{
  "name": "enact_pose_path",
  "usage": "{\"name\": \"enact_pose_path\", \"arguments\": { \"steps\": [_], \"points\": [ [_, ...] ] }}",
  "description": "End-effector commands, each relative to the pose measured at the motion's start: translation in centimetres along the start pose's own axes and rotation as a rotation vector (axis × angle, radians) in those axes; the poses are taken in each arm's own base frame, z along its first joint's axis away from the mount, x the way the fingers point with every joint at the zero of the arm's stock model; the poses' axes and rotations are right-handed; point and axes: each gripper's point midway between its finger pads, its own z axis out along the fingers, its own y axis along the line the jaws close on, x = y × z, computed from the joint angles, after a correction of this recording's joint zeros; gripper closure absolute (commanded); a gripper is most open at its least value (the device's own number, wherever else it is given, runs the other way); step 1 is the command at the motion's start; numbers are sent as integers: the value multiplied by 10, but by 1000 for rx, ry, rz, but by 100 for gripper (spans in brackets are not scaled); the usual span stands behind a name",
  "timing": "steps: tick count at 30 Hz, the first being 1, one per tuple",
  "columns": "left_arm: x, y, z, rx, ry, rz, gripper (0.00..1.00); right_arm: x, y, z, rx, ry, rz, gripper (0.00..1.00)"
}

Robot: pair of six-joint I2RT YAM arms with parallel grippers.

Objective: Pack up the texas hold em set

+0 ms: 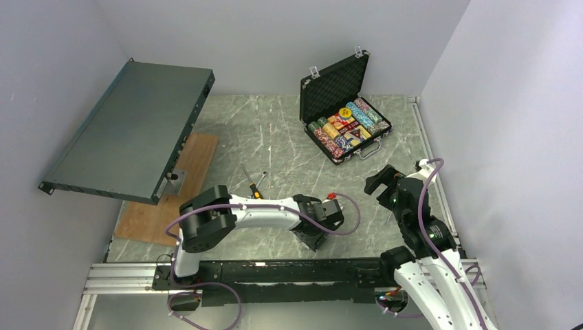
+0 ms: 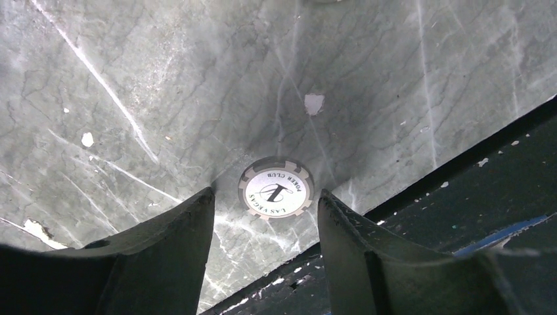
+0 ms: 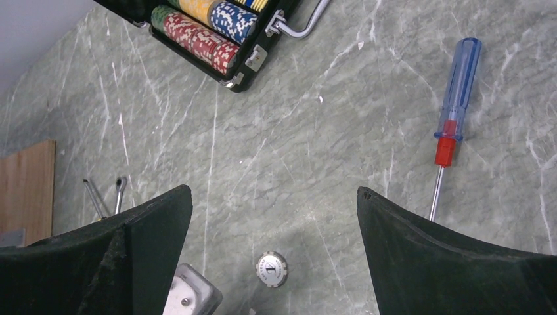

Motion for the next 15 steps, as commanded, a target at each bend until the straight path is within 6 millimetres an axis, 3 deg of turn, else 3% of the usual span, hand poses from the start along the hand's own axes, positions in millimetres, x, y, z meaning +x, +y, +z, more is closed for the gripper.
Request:
{"name": "enact_pose_path", "arguments": {
  "steps": [1, 6, 15],
  "points": [
    [-2, -6, 2, -28, 1, 21, 38, -4, -3, 1, 21, -18, 8, 3],
    [1, -8, 6, -31, 17, 25, 40, -5, -3, 0, 19, -24, 14, 3],
    [18, -11, 18, -53, 60, 27, 55, -3, -1, -1, 0, -17, 13, 3]
  ]
}}
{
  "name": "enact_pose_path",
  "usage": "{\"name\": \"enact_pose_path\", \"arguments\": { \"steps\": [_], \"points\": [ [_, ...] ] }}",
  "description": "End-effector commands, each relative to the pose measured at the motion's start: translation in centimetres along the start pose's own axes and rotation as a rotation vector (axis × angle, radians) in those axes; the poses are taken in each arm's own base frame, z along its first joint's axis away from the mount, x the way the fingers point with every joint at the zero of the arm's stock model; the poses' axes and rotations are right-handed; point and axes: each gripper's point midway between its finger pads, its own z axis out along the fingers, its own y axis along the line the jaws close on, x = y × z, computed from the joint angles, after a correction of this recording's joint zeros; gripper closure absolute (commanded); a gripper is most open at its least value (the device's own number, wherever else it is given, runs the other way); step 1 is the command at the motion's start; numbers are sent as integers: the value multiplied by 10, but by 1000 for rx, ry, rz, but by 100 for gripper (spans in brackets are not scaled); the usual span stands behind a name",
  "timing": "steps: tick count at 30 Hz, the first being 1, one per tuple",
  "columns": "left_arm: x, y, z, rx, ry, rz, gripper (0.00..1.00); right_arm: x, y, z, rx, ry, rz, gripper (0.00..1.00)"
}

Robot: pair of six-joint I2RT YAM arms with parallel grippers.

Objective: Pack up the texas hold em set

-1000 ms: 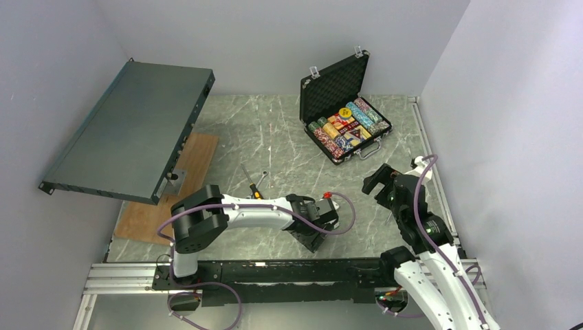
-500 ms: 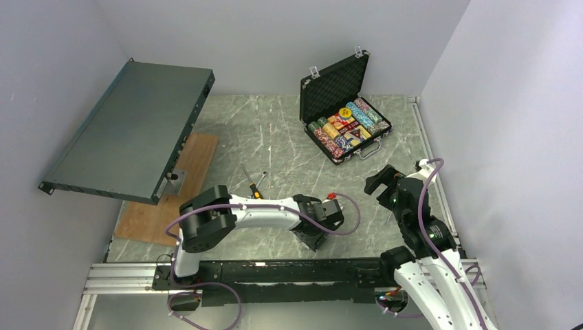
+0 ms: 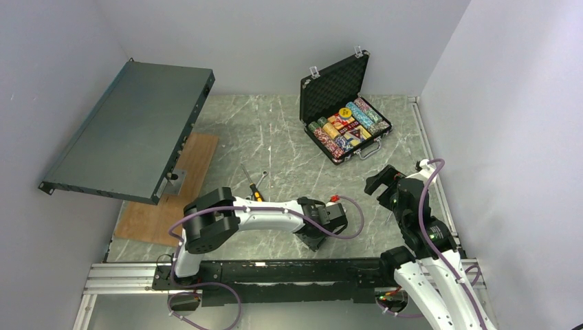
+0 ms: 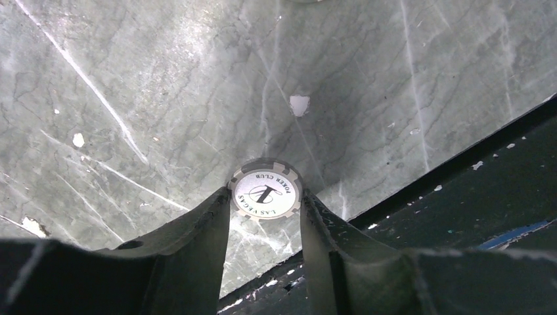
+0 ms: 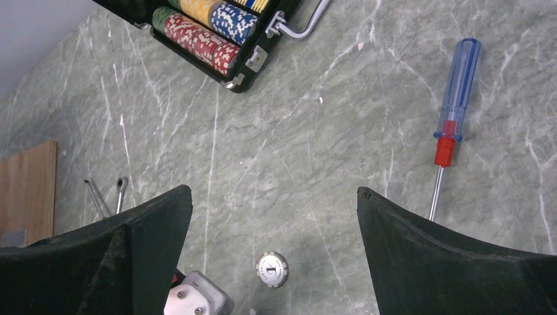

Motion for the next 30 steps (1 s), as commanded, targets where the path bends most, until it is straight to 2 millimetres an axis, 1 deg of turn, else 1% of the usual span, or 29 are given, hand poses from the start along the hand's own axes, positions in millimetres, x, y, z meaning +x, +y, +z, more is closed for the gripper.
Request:
{"name": "enact_pose_path", "arguments": {
  "steps": [1, 6, 9, 14, 16, 18, 20, 24, 26, 28, 30],
  "points": [
    [16, -4, 15, -20, 52, 1, 57, -2, 0, 0, 0, -12, 11, 3],
    [10, 1, 7, -29, 2, 11, 63, -4, 1, -2, -1, -11, 13, 3],
    [0, 2, -4, -20, -43, 19, 65, -5, 0, -4, -3, -18, 19, 3],
    [-26, 10, -37, 10, -138, 13, 67, -11, -5, -5, 29, -48, 28, 3],
    [-36, 18, -49, 36, -168, -12, 67, -13, -8, -5, 46, -59, 33, 3],
    [-45, 29, -61, 54, -194, -43, 67, -13, -11, -4, 63, -66, 42, 3],
    [-52, 37, -75, 90, -234, -64, 67, -11, -11, -1, 60, -62, 40, 3],
    [-62, 55, -101, 183, -287, -135, 67, -3, -7, 4, 55, -20, 25, 4],
    [-70, 64, -115, 243, -326, -179, 66, 5, 1, 9, 16, 21, 5, 4],
    [-77, 72, -130, 319, -356, -239, 66, 22, 16, 17, -75, 91, -35, 4],
    [-84, 76, -148, 411, -386, -291, 66, 43, 34, 22, -197, 175, -75, 4]
  ]
}}
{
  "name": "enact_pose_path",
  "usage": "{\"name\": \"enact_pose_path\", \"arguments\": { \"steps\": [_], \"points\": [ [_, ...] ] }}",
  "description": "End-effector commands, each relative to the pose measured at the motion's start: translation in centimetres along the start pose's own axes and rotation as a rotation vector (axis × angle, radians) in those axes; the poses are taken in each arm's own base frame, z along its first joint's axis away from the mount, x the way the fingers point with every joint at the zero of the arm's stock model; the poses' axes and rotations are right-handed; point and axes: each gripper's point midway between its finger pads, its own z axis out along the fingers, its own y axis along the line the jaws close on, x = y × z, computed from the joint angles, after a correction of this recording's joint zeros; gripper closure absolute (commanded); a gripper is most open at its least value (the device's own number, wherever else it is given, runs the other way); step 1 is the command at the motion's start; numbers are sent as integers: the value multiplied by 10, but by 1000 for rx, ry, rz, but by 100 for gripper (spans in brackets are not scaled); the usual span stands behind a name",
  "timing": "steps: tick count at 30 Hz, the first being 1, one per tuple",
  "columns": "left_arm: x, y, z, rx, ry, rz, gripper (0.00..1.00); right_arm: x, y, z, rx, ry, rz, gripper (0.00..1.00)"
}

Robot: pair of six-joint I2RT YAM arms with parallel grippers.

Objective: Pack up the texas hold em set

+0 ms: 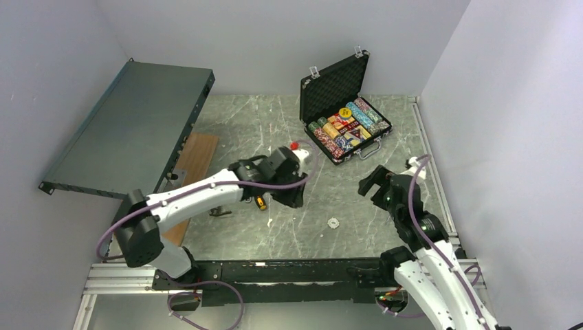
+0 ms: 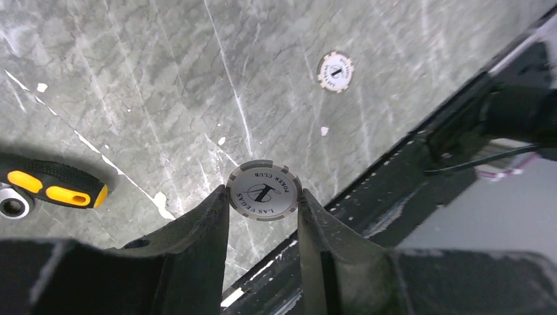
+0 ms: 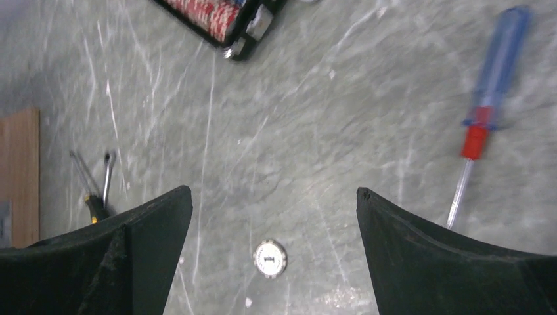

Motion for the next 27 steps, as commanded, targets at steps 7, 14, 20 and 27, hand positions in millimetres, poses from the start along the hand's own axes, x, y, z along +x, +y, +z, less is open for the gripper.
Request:
{"name": "enact_pose_path", "arguments": {
  "steps": [7, 14, 20, 27],
  "points": [
    [-75, -10, -61, 375, -190, -293, 67, 56, 116, -10, -637, 202, -121, 3],
    [-109, 6, -79, 409, -316, -485, 68, 78, 162, -26, -645, 113, -211, 3],
    [-120, 13, -90, 426, -373, -620, 68, 54, 198, -55, -724, -79, -131, 24],
    [-122, 24, -88, 397, -385, -676, 68, 27, 232, -64, -709, -189, -152, 28]
  ]
}}
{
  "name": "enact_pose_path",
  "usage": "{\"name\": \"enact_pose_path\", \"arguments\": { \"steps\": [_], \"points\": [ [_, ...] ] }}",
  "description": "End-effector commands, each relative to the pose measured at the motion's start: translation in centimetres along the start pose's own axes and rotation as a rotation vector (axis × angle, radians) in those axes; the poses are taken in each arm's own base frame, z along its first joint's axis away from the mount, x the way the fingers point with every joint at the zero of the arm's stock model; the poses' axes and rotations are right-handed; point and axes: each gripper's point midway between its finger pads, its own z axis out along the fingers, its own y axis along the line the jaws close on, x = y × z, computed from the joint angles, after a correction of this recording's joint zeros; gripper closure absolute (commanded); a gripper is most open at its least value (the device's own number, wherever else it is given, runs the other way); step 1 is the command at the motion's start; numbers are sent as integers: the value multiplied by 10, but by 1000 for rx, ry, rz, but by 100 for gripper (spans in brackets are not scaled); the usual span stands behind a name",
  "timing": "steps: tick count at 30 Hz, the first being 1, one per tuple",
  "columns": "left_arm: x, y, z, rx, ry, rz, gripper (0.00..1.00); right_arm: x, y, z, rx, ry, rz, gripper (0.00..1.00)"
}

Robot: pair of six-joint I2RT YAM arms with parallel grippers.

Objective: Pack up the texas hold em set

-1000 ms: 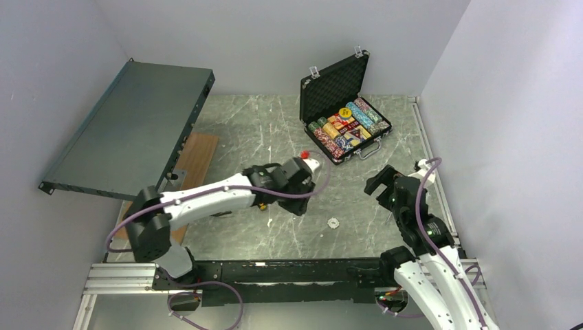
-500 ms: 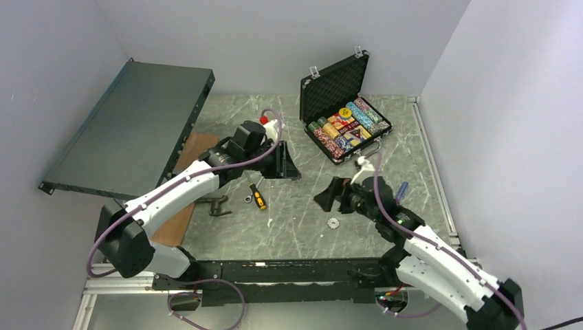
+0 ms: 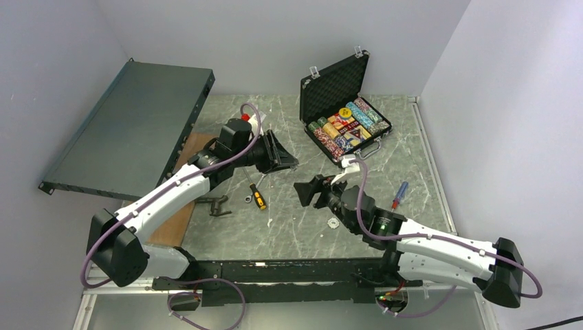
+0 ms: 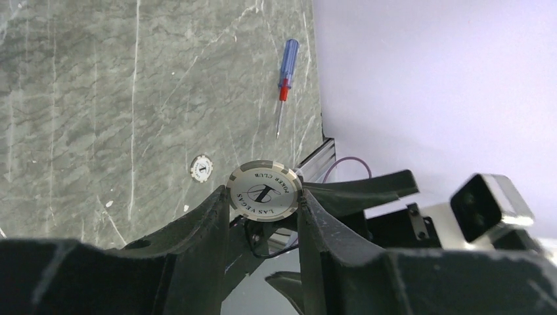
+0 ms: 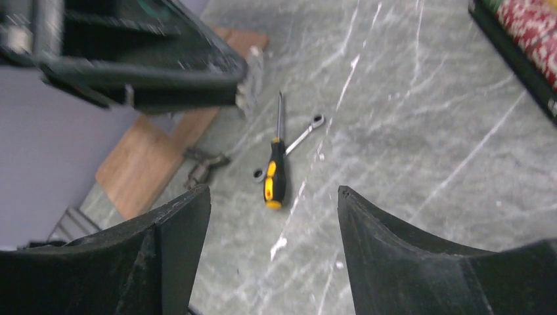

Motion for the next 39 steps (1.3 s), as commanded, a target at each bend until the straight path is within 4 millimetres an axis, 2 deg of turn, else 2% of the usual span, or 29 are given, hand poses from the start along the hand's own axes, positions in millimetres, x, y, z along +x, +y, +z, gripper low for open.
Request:
{"name": "enact_pose_path", "arguments": {
  "steps": [1, 4, 8, 10, 29, 33, 39],
  "points": [
    [-13, -15, -6, 50, -60, -34, 67, -66, 29, 12, 3, -197, 21, 29],
    [-14, -16, -4, 61, -55, -50, 68, -71, 39, 21, -8, -203, 4, 32],
    [-14, -19, -5, 72, -54, -56, 68, -73, 42, 29, 1, -217, 2, 39],
    [-13, -18, -6, 74, -58, -61, 68, -75, 41, 31, 24, -221, 6, 44],
    [-13, -20, -10, 86, -71, -60, 67, -66, 35, 48, 98, -204, 19, 54],
    [-13, -21, -11, 93, -70, -60, 67, -65, 32, 53, 133, -200, 22, 62],
    [-12, -20, -13, 93, -77, -58, 67, -67, 32, 57, 145, -211, 22, 65]
  ]
}}
